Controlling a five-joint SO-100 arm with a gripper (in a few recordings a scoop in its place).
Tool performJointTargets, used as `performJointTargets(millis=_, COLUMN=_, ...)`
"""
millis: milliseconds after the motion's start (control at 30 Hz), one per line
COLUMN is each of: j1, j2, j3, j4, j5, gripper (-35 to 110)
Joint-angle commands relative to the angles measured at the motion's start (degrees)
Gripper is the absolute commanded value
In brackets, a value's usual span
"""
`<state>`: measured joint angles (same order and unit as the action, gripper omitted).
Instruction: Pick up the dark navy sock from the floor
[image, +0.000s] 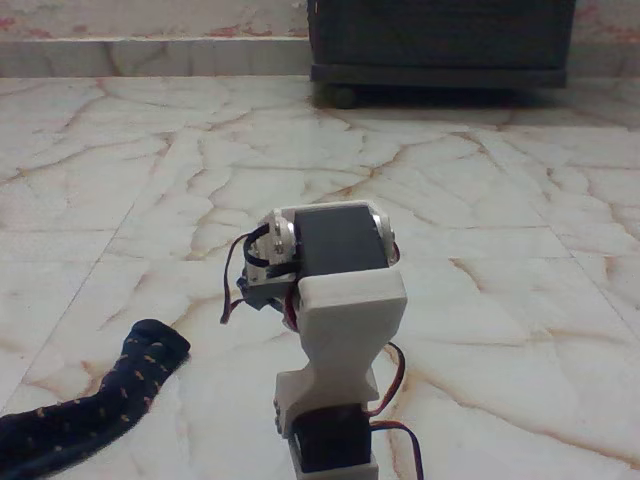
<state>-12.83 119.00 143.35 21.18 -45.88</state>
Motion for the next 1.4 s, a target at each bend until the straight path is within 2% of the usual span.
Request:
performJointTargets(millis=0, j1=-1.23, j2=-1.93, j3=-4.04, j4=1.32, j5=1.76, gripper=1)
performJointTargets(millis=267, j1=-7.29, j2=-10.28, j3=-9.32, j4=3.34, j5=7.29, gripper=2)
performJointTargets(millis=300, j1=-7.91, j2=-11.34, j3=-10.37, j4=3.25, j5=11.69, gripper=4)
performJointTargets(millis=400, j1=-10.02, j2=-14.41, j3=-13.45, j4=6.68, j5=14.85, gripper=5)
performJointTargets(millis=600, j1=-13.18, j2=-22.5, j3=-24.08, j4=17.4, j5=13.8, gripper=9)
performJointTargets(millis=733, j1=-16.44, j2=-27.07, j3=-27.51, j4=18.9, j5=9.49, gripper=12)
performJointTargets(millis=833, j1=-19.78, j2=-31.2, j3=-29.88, j4=18.46, j5=12.74, gripper=13)
performJointTargets(millis=900, j1=-19.86, j2=-39.55, j3=-39.2, j4=23.38, j5=12.92, gripper=14)
performJointTargets(millis=1367, j1=-27.42, j2=-59.94, j3=-63.28, j4=23.2, j5=22.15, gripper=15)
